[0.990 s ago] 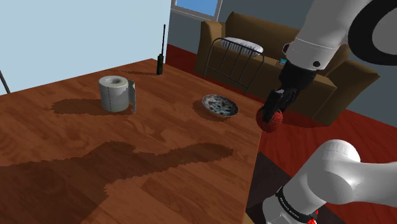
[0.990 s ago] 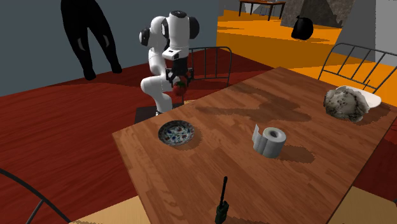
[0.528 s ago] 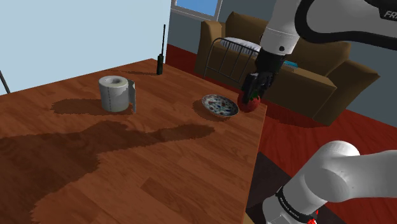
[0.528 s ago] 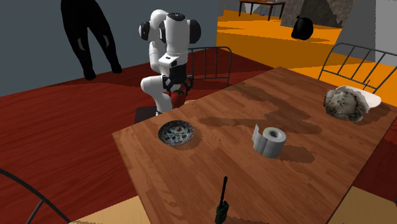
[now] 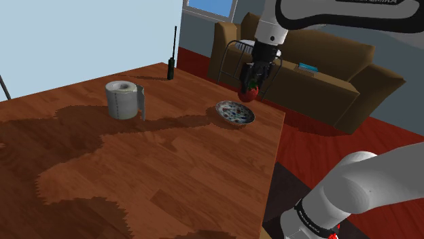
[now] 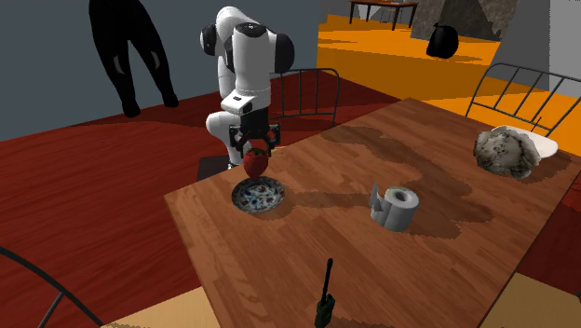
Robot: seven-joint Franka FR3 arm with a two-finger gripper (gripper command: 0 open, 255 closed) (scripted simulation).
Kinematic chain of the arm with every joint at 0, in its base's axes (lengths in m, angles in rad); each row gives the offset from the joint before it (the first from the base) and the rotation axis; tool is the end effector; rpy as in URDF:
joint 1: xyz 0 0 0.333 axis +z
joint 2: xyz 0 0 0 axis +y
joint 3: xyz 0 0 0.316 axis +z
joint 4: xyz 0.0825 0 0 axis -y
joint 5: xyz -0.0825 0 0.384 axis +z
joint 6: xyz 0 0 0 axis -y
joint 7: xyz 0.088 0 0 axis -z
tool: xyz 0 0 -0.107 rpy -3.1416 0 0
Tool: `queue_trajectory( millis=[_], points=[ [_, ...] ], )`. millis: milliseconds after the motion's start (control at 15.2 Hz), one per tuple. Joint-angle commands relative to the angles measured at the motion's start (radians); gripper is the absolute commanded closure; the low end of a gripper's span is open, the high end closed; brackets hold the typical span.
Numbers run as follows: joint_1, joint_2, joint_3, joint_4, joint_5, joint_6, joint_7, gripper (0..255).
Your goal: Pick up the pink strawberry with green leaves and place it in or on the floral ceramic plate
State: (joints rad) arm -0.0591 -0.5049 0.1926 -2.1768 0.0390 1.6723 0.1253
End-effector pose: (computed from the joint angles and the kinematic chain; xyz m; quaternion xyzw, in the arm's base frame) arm 0.3944 0.0706 0.5813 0.9996 -0.0099 -0.0004 0.0272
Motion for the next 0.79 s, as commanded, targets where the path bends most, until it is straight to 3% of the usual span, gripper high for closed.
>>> queue_trajectory(
  millis=[0, 726],
  points=[
    [-0.003, 0.021, 0.0, -0.003, -0.004, 0.024, -0.002, 255],
    [0.001, 0.02, 0.009, -0.151, 0.001, 0.172, 0.003, 255]
  ],
)
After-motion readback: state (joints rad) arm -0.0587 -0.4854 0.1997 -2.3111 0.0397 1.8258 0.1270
